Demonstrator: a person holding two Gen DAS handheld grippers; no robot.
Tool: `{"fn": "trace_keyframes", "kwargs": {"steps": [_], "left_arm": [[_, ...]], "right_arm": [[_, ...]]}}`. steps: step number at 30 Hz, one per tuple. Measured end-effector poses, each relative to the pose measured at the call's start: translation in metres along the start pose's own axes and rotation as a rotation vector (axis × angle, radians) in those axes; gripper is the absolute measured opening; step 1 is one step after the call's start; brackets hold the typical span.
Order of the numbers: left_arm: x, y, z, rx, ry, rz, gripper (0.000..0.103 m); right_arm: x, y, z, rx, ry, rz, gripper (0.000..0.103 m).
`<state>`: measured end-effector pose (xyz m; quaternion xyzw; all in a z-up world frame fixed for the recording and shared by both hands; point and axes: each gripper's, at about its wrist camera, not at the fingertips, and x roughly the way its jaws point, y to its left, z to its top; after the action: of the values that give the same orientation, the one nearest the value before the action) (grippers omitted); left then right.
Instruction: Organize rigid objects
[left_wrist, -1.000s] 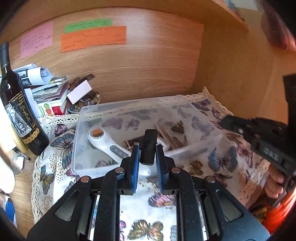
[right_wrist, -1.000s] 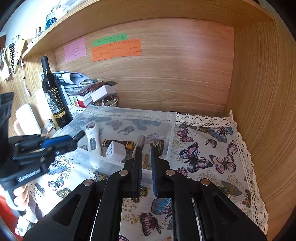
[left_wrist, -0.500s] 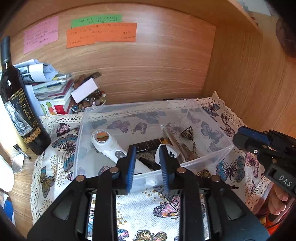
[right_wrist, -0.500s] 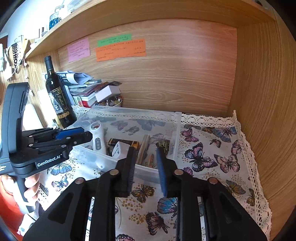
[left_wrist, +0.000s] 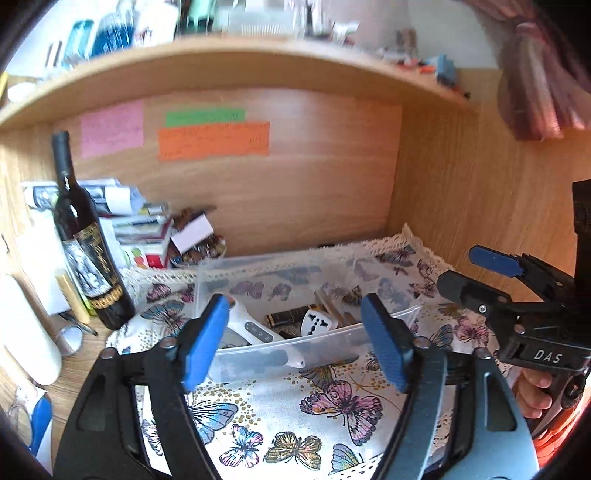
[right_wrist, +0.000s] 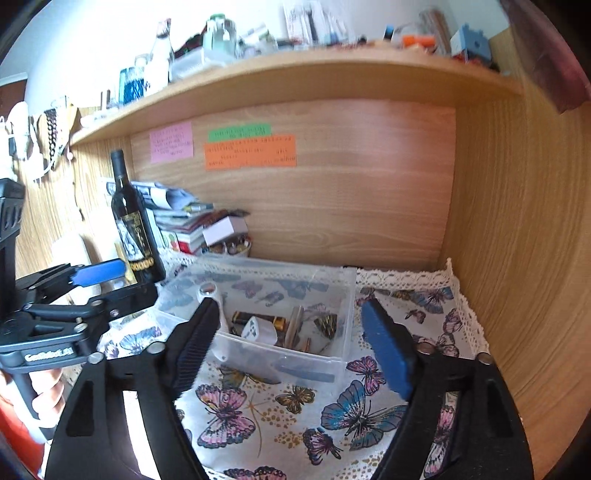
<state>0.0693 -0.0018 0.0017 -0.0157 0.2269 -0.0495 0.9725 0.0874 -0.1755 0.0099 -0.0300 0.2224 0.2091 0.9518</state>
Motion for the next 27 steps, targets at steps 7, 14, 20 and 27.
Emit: {"fn": "trace_keyframes", "kwargs": {"steps": [7,14,20,27], "left_arm": [[-0.040,-0.008,0.000,0.013,-0.092,0.023,0.099],[-0.061,-0.010,-0.004,-0.005,-0.122,0.053,0.102],[-0.073,-0.010,-0.007,-0.009,-0.149,0.070,0.102],[-0.080,-0.010,-0.008,-0.012,-0.162,0.077,0.103]], "right_arm": [[-0.030,0.005,0.001,0.020,-0.079,-0.031,0.099],[-0.058,0.011,-0.001,0.014,-0.142,-0.052,0.103],[-0.068,0.015,-0.003,0.010,-0.152,-0.057,0.103],[-0.070,0.017,-0.004,0.010,-0.151,-0.055,0.103]]}}
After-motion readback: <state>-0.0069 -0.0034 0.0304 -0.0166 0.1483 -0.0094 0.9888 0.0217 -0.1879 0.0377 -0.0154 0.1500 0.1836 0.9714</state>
